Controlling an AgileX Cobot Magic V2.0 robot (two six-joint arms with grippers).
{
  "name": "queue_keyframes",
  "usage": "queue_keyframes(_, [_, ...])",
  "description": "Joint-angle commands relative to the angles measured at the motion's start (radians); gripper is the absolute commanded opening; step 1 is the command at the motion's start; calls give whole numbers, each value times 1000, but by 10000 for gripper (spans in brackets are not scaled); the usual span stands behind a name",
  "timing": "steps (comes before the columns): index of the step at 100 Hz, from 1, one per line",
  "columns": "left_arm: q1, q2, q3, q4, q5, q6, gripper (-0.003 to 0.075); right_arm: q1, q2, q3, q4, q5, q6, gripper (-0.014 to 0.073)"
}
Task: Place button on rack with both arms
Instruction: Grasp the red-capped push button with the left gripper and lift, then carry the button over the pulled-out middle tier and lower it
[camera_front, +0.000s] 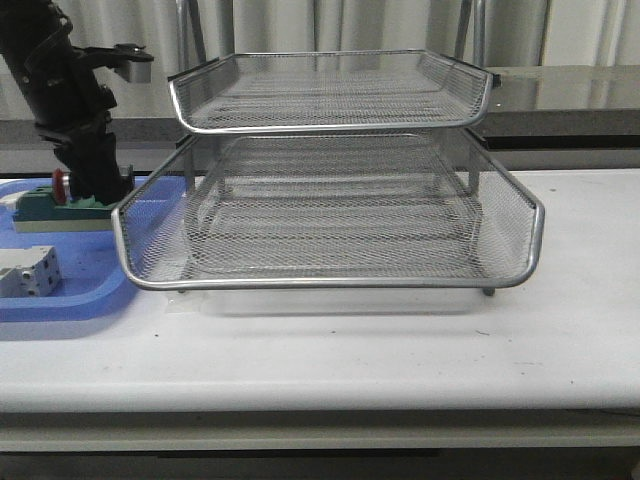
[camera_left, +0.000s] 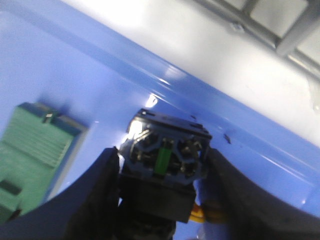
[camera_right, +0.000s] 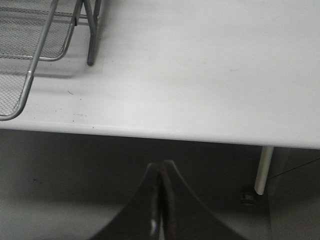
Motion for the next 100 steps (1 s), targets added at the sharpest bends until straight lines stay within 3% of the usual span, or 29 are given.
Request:
queue_keyframes(1, [-5,-92,-47,-5,47,-44,-20,0,3,-33,-6,-51,-1,-68])
queue_keyframes(52, [-25,-363,1,33,47,-130,-20,0,3,-33,-6,-51,-1,-68])
queue_keyframes(100, [-240,-649,298,43,47,-192,-20,0,3,-33,-6,-51,-1,-68])
